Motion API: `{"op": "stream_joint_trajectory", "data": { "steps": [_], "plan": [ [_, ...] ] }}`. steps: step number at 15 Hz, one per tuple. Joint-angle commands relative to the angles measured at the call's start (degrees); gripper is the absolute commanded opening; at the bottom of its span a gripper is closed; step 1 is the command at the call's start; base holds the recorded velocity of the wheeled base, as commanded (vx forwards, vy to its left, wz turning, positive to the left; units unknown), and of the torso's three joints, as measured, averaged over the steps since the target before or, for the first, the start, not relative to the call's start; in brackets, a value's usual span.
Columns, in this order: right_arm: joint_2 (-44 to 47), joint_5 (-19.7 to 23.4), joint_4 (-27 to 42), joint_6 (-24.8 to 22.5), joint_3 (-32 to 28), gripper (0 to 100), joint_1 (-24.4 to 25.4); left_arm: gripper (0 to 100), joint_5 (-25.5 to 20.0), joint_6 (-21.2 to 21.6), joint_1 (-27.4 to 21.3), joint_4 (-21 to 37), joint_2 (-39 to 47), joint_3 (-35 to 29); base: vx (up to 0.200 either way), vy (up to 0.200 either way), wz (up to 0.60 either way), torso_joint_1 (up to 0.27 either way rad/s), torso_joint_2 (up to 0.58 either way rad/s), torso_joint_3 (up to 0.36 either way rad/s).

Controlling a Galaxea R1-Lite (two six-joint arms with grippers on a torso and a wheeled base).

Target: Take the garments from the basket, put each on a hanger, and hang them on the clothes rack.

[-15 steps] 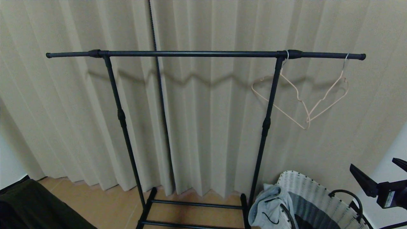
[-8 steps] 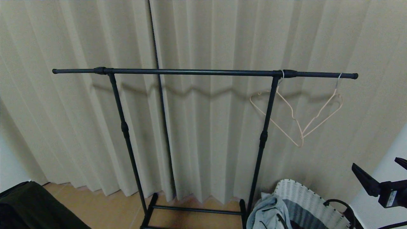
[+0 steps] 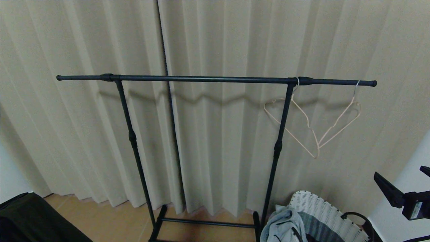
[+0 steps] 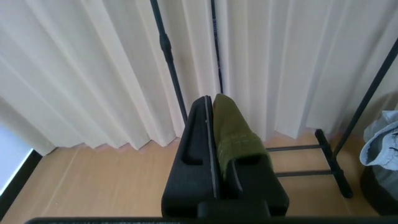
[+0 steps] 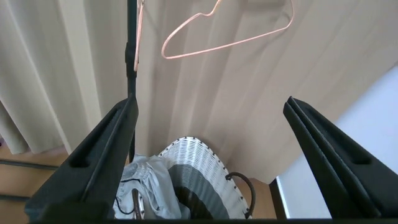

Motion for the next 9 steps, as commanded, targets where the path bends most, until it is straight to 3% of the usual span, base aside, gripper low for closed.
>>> {"op": "stream_joint_trajectory", "data": {
  "steps": [1, 9],
  "plan": [
    [-0.05, -0.08, 0.52, -0.08, 0.00, 100, -0.54, 0, 0.03, 0.08, 0.00, -0.02, 0.05, 0.01, 0.000, 0.000, 0.00, 0.000, 0.00, 0.000],
    [-0.75, 0.09, 1.32, -0.08, 0.00, 100, -2.21, 0, -0.06, 0.08, 0.00, 0.07, 0.05, 0.19, 0.000, 0.000, 0.00, 0.087, -0.18, -0.099]
  ]
}}
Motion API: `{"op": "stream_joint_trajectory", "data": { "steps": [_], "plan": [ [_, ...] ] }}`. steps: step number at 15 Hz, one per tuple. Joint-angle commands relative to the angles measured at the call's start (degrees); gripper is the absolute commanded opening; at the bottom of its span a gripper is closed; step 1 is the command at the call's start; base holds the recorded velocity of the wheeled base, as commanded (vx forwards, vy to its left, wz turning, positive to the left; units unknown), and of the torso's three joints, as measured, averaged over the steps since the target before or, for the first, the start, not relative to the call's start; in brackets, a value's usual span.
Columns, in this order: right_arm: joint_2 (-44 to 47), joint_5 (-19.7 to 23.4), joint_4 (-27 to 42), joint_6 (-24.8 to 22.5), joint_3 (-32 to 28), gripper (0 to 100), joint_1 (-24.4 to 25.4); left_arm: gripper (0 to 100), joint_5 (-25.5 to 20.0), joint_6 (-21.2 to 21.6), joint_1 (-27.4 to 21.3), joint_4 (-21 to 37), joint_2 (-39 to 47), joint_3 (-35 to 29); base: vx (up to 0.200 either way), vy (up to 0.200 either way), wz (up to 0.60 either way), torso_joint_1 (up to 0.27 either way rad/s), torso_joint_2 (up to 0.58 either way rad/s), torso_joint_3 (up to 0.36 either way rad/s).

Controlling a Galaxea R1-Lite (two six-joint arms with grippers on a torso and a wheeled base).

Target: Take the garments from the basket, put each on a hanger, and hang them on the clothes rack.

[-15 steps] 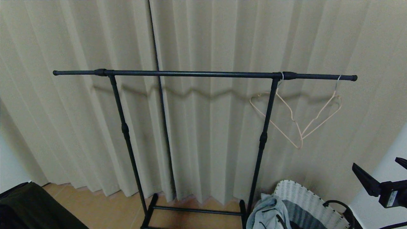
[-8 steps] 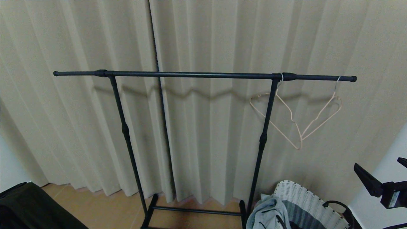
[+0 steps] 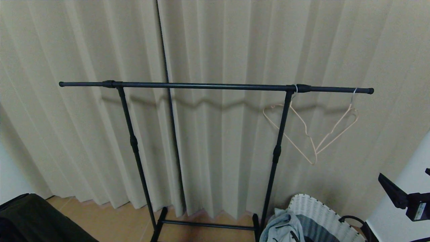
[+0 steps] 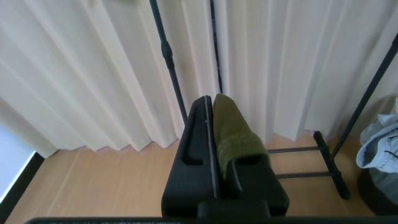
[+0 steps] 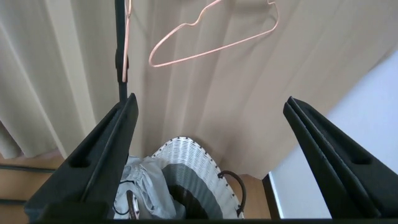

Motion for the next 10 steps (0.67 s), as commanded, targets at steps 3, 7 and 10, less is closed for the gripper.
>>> {"op": "stream_joint_trajectory", "data": {
  "steps": [3, 7, 10],
  "plan": [
    [-0.15, 0.01, -0.04, -0.01, 0.00, 100, 0.00, 0, 0.02, 0.00, -0.03, -0.02, 0.16, 0.85, 0.000, -0.067, 0.00, 0.001, 0.00, 0.006],
    [-0.15, 0.01, -0.04, -0.01, 0.00, 100, 0.00, 0, 0.02, 0.09, -0.03, -0.10, 0.08, 1.99, 0.000, -0.200, 0.00, 0.007, 0.00, 0.000],
    [-0.15, 0.01, -0.04, -0.01, 0.00, 100, 0.00, 0, 0.02, 0.35, -0.03, -0.10, 0.08, 1.82, 0.000, -0.067, 0.00, 0.004, 0.00, -0.001]
  ]
}}
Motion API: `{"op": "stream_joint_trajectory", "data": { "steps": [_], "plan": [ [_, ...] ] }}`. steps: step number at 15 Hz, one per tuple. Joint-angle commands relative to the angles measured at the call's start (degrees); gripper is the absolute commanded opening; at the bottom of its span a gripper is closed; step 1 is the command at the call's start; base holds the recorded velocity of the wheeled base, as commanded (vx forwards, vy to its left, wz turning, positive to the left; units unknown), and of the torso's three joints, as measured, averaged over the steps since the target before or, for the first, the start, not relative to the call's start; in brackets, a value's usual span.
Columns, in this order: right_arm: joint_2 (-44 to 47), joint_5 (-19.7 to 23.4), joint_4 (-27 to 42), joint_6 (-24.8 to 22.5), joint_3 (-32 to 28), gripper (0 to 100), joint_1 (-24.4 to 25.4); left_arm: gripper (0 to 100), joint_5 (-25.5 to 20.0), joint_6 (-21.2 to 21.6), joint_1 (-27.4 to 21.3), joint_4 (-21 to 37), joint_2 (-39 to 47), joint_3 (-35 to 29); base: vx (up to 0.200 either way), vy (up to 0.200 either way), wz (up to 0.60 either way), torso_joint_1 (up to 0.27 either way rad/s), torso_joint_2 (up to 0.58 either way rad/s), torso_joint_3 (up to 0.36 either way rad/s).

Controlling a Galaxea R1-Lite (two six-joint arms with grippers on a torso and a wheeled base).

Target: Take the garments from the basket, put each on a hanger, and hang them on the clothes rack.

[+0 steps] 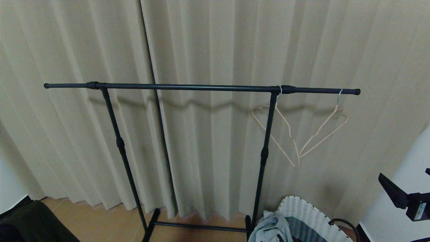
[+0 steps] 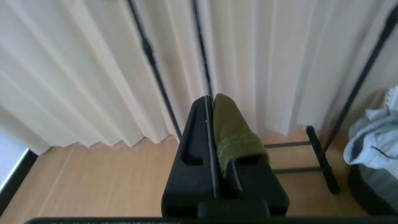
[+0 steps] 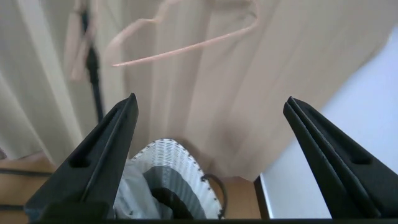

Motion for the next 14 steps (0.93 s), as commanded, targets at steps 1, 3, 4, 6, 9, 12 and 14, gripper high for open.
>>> {"op": "stream_joint_trajectory", "data": {
  "steps": [1, 3, 4, 6, 9, 12, 14],
  "plan": [
    [0.07, 0.01, -0.11, -0.03, 0.00, 100, 0.01, 0, 0.06, 0.37, 0.00, -0.02, 0.02, -0.09, 0.000, 0.000, 0.00, 0.000, 0.00, 0.000],
    [0.16, 0.09, -0.29, -0.12, 0.00, 100, -0.08, 0, 0.06, 0.37, 0.00, 0.07, -0.86, -0.09, 0.000, 0.000, 0.00, 0.000, 0.00, 0.000],
    [0.16, 0.01, -0.37, -0.12, 0.00, 100, 0.01, 0, 0.06, 0.37, 0.00, 0.07, -0.86, -0.09, 0.000, 0.000, 0.00, 0.000, 0.00, 0.000],
    [-0.28, 0.01, -0.20, -3.20, 0.00, 100, 0.01, 0, -0.02, 0.19, 0.00, 0.07, -0.94, -0.53, 0.100, 0.000, 0.00, 0.006, 0.00, 0.001],
    [2.10, 0.01, -0.11, -3.99, -2.72, 100, 0.01, 0, -0.02, 0.19, 0.00, 0.07, -0.86, -1.05, 0.200, 0.000, 0.00, -0.009, 0.00, 0.007],
    [6.49, 0.27, -0.37, -3.99, -5.71, 100, 0.01, 0, -3.19, 0.02, -0.35, 0.07, -1.12, -0.44, 0.200, 0.000, 0.00, 0.012, 0.01, -0.001],
    [7.63, 1.15, -0.37, -3.46, -7.82, 100, 0.01, 0, -3.28, 0.02, -0.35, 0.07, -1.03, -0.79, 0.200, 0.000, 0.00, 0.002, 0.01, 0.002]
  ]
}}
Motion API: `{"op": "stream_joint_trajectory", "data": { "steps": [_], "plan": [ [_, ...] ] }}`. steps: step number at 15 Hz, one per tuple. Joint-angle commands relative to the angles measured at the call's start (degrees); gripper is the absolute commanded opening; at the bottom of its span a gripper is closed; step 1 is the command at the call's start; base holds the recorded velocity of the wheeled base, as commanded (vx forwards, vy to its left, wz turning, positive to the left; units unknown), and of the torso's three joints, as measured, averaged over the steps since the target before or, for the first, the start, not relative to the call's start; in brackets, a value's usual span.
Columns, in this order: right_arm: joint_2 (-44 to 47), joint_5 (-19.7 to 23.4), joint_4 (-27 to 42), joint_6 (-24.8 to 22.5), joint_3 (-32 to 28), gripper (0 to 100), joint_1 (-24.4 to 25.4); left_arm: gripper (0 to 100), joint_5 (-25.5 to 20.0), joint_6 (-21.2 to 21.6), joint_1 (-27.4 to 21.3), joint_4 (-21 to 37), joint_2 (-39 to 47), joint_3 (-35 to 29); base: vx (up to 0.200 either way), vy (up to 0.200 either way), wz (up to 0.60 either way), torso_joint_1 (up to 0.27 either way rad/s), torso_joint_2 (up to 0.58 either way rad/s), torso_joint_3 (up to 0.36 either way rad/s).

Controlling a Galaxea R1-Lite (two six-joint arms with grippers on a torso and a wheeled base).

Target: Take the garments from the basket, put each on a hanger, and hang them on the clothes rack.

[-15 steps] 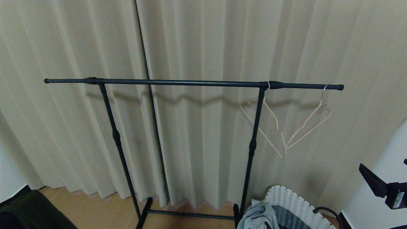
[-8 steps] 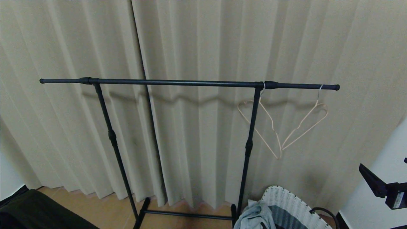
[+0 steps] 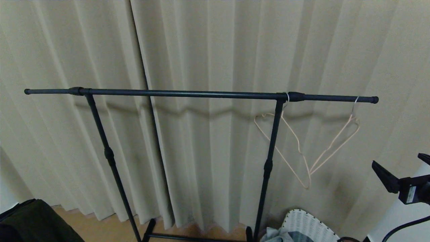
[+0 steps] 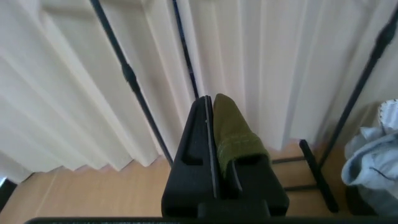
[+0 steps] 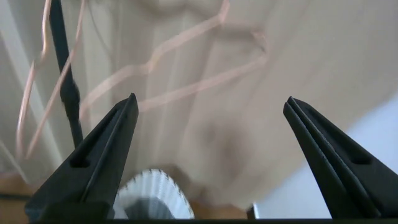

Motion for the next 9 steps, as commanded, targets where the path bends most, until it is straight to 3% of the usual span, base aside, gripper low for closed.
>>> {"op": "stream_joint_trajectory", "data": {
  "steps": [1, 2, 5, 9],
  "plan": [
    [2.46, 0.40, 0.27, 0.21, -2.27, 100, 0.00, 0, 0.02, 0.08, -0.08, -0.13, -0.02, -0.38, 0.200, 0.000, 0.00, 0.002, 0.00, -0.007],
    [3.25, 0.49, 0.44, 0.29, -2.88, 100, 0.00, 0, -0.07, 0.17, -0.08, -0.13, -0.02, -0.38, 0.200, 0.000, 0.00, -0.002, 0.01, -0.002],
    [9.14, 0.57, 0.79, 0.38, -5.70, 100, 0.44, 0, -0.07, 0.35, -0.34, -0.13, -0.46, 0.06, 0.000, 0.000, 0.00, 0.000, 0.00, 0.000],
    [21.27, -0.22, 5.54, 6.10, -16.77, 100, 2.90, 0, -0.07, 0.35, -1.22, -0.22, -0.72, -0.38, 0.000, 0.000, 0.00, 0.000, 0.00, 0.000]
  ]
}}
